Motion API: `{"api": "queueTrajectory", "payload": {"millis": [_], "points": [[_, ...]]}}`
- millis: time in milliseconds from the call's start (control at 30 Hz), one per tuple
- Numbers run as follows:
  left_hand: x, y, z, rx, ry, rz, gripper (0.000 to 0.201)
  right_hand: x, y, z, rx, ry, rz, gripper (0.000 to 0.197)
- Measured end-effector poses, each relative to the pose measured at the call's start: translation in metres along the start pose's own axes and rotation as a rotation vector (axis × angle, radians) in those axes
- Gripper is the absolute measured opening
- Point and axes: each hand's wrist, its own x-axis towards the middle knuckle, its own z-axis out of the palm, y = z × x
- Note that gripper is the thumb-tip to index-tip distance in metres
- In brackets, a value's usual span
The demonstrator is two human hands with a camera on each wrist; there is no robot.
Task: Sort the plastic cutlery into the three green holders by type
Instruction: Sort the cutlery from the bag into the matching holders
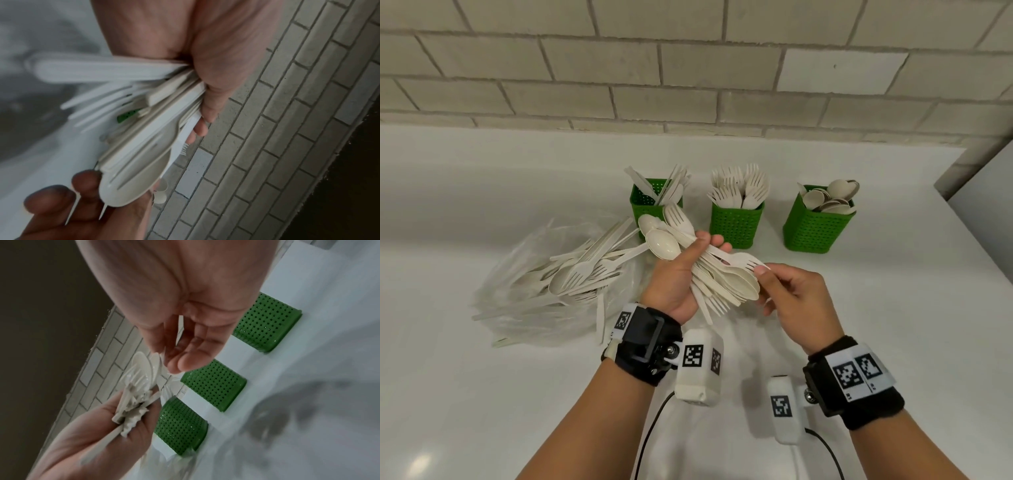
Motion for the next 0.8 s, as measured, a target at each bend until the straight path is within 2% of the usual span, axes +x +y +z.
{"api": "queueTrajectory", "payload": {"millis": [33,133,200,333,367,433,500,567,633,700,767,800], "points": [[-0.001,0.000,0.000,-0.004,-0.001,-0.010,0.004,0.000,0.000,0.001,0.026,0.026,-0.007,0.017],[-0.004,0.001,0.001,-0.009,0.000,-0.021,0.029,0.004,-0.002,0.000,0.223,0.179,0.020,0.014],[-0.005,0.001,0.001,0.003,0.011,-0.008,0.035,0.007,-0.006,-0.004,0.328,0.228,0.047,0.011],[-0.007,-0.002,0.010,0.033,-0.009,-0.037,0.026,0.009,-0.013,0.003,0.555,0.061,0.111,0.023],[-0.007,-0.003,0.011,0.039,-0.009,-0.042,0.017,0.012,-0.016,0.003,0.579,0.078,0.095,0.020],[-0.006,-0.002,0.011,0.050,0.007,-0.031,0.004,0.023,-0.023,-0.004,0.676,0.221,0.069,0.017],[-0.004,0.002,0.008,0.041,0.037,-0.018,0.005,0.031,-0.032,-0.021,0.910,0.362,0.120,0.027],[-0.003,0.008,0.003,0.022,0.065,-0.004,0.005,0.033,-0.036,-0.034,1.023,0.401,0.142,0.028],[-0.002,0.014,0.000,0.002,0.072,0.010,0.005,0.029,-0.036,-0.032,0.830,0.361,0.175,0.023],[-0.001,0.018,0.000,-0.019,0.063,0.018,0.006,0.019,-0.026,-0.019,0.437,0.270,0.160,0.019],[0.000,0.020,0.002,-0.034,0.055,0.027,0.008,0.009,-0.021,-0.002,0.172,0.099,0.136,0.004],[0.000,0.020,0.003,-0.033,0.048,0.028,0.011,0.004,-0.023,0.007,0.134,0.016,0.118,0.009]]}}
